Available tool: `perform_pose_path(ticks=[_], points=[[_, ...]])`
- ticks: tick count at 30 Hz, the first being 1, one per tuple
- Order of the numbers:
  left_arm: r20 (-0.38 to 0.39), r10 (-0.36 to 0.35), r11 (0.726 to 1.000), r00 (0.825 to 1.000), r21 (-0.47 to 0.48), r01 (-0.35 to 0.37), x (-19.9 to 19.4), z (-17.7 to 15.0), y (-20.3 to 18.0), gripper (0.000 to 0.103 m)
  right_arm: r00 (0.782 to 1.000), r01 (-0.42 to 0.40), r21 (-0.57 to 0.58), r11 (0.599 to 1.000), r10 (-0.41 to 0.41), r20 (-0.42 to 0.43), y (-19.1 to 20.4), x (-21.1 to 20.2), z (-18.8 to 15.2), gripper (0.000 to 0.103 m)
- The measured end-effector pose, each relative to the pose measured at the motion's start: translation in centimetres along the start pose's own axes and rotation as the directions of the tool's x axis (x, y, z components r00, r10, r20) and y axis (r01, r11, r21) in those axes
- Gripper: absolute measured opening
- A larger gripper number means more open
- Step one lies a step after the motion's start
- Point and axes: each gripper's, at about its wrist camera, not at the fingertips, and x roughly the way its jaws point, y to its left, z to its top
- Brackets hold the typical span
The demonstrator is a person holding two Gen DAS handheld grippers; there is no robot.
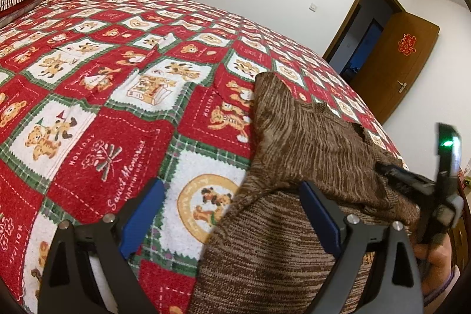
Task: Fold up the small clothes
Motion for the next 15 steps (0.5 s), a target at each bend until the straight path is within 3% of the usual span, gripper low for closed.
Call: perform_pose_path(ticks=[1,4,6,8,10,13,15], points=[[0.001,-0.001,1.0,1.0,-0.001,0.001,0.0,0.0,0.0,0.095,0.999,-0.016,0.074,0.997,0.012,0.049,-1.4,-1.3,-0.2,0.057],[0.003,-0.001,1.0,1.0,-0.001,0.001,0.0,0.0,0.0,0.095,0.991,-0.09,0.196,0.976,0.067,0.12,-3.9,-4.1,-1.1,0.057],[0.002,0.0,1.0,1.0,0.0,0.0,0.0,0.0,-0.1,0.095,0.99,-0.11,0.174,0.979,0.092,0.112,-3.7,-5.1,-1.7,0.054],[0.001,0.002,1.0,1.0,0.001,-0.002,0.0,0.0,-0.1,0.095,0.985,-0.164,0.148,0.975,0.153,0.085,-3.0,-5.3,-2.2,0.042],[-0.003,0.016,1.0,1.0,0.009,-0.016,0.1,0.0,-0.2,0.095,0.976,-0.218,0.137,0.966,0.217,0.028,-2.0,-4.2,-2.7,0.042],[-0.021,0.062,0.998,0.998,0.035,-0.061,0.4,0.2,-0.8,0.095,0.972,-0.215,0.117,0.97,0.224,-0.065,-0.2,-2.2,-4.6,0.043],[-0.054,0.14,0.987,0.989,0.084,-0.136,1.2,0.4,-1.8,0.095,0.981,-0.182,0.091,0.979,0.187,-0.045,0.5,-2.5,-5.1,0.043]])
